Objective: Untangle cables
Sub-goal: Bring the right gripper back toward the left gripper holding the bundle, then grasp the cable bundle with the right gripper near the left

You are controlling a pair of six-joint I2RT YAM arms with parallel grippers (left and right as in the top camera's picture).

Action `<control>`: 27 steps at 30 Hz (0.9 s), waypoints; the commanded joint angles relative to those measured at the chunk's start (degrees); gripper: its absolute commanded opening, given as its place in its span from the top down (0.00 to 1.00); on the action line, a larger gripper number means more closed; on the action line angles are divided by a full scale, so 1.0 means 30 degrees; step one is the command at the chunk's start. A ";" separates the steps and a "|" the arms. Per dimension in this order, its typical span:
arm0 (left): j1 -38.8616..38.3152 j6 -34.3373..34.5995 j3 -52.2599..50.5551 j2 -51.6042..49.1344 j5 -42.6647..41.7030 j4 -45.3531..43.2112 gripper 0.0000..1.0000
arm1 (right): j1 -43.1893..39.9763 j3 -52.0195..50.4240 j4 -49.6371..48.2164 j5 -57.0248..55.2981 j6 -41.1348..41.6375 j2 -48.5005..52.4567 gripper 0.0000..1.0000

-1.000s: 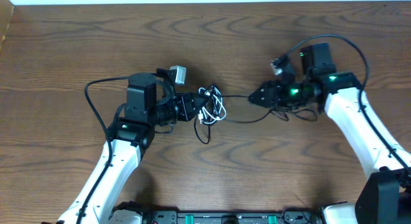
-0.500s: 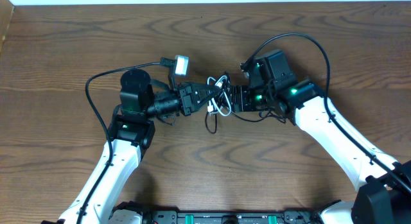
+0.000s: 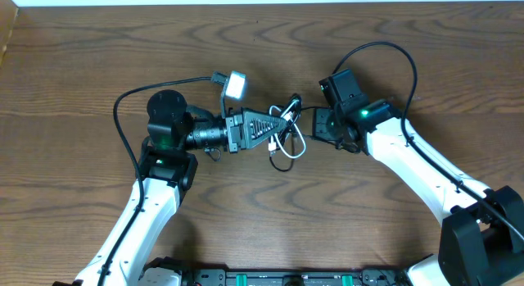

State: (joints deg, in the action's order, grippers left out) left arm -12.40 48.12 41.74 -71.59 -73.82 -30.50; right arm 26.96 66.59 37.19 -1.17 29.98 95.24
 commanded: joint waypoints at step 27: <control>-0.0641 -0.4444 0.0306 -0.1953 1.5336 1.1169 0.05 | -0.1239 0.0000 0.2601 0.6149 -0.4488 -0.5195 0.25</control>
State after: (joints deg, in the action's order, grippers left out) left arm -15.25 34.85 42.13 -77.32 -39.64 -0.12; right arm 20.82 66.57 46.09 16.38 17.28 76.99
